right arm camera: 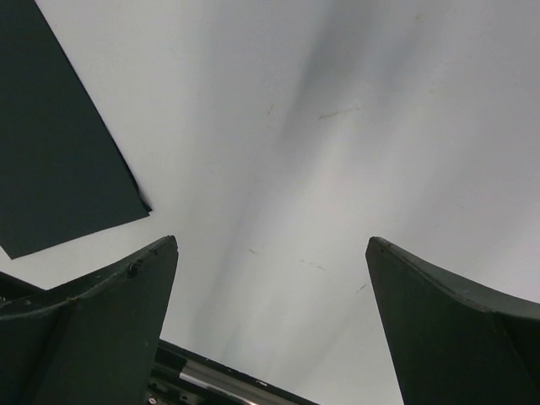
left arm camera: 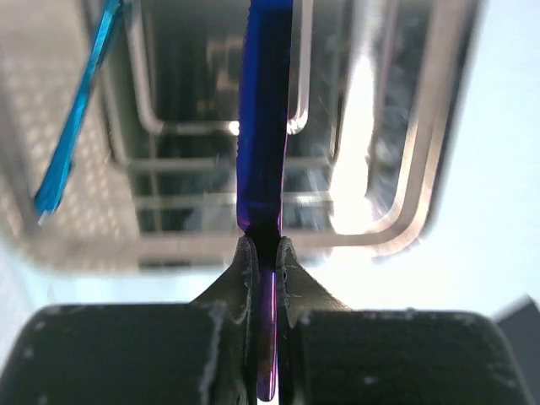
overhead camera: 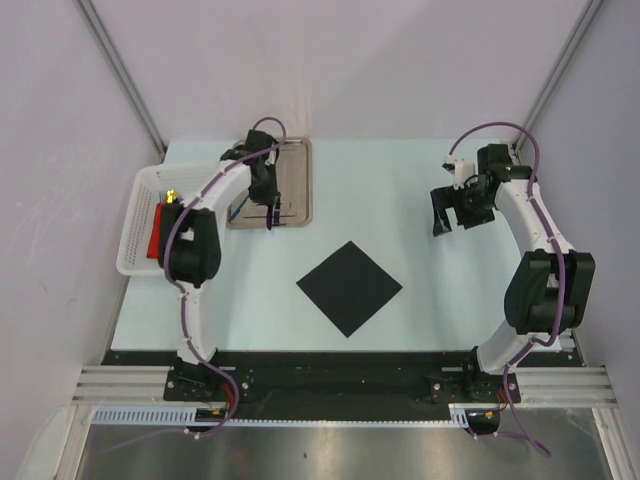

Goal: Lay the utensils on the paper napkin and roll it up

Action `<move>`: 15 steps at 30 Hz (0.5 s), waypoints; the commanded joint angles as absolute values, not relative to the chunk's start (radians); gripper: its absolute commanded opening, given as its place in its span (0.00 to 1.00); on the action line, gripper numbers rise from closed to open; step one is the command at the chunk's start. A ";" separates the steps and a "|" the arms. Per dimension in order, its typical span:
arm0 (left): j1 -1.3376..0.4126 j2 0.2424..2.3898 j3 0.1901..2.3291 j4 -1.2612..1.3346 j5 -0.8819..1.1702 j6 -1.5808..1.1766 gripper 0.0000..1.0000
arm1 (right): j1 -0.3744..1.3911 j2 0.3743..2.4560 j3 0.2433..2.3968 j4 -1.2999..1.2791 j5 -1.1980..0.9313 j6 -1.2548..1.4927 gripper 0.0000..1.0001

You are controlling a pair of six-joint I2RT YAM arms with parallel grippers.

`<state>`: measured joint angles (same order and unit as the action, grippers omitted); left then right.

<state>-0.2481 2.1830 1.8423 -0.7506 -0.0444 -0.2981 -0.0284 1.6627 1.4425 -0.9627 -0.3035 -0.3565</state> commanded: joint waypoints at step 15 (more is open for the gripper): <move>-0.646 1.517 1.260 -0.579 -0.221 -0.695 0.00 | -0.090 1.419 1.306 -0.739 -0.285 -0.238 1.00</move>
<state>-0.5362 1.6100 1.3514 -0.6800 -0.1585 -0.5999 -0.0826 1.4872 1.3502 -0.8234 -0.2939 -0.2546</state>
